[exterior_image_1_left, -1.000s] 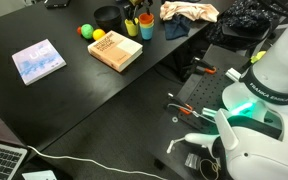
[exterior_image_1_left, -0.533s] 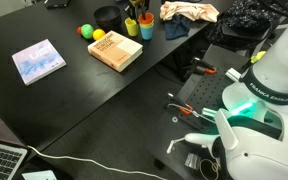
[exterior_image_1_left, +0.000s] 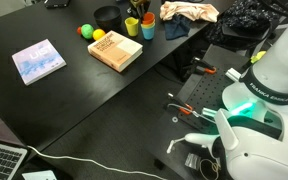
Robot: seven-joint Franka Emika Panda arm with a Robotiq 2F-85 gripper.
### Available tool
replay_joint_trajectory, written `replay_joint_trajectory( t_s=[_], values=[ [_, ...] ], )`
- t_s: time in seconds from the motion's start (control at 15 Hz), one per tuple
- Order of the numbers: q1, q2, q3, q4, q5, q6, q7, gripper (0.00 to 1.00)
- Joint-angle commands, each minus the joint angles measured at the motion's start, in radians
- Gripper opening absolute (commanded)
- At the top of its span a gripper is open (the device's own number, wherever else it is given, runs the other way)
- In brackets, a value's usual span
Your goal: Remove the yellow, orange and yellow cups and put them on the table
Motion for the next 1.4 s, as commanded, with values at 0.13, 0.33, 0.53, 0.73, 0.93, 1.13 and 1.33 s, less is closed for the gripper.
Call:
replay_joint_trajectory(
  t_s=[0.13,0.33,0.53,0.73,0.93,1.13,1.33],
  values=[
    [0.001,-0.095,0.009,-0.014,0.035,-0.102,-0.044,0.03],
    [-0.004,-0.130,0.011,0.010,0.029,-0.138,-0.058,0.03],
    [-0.009,-0.136,0.014,0.056,0.014,-0.154,-0.085,0.03],
    [-0.022,-0.111,0.027,0.123,0.031,-0.178,-0.128,0.03],
    [-0.030,-0.052,0.029,0.196,0.025,-0.184,-0.163,0.03],
    [-0.050,0.022,0.039,0.266,0.033,-0.162,-0.216,0.03],
    [-0.072,0.109,0.042,0.345,0.031,-0.160,-0.258,0.03]
  ],
)
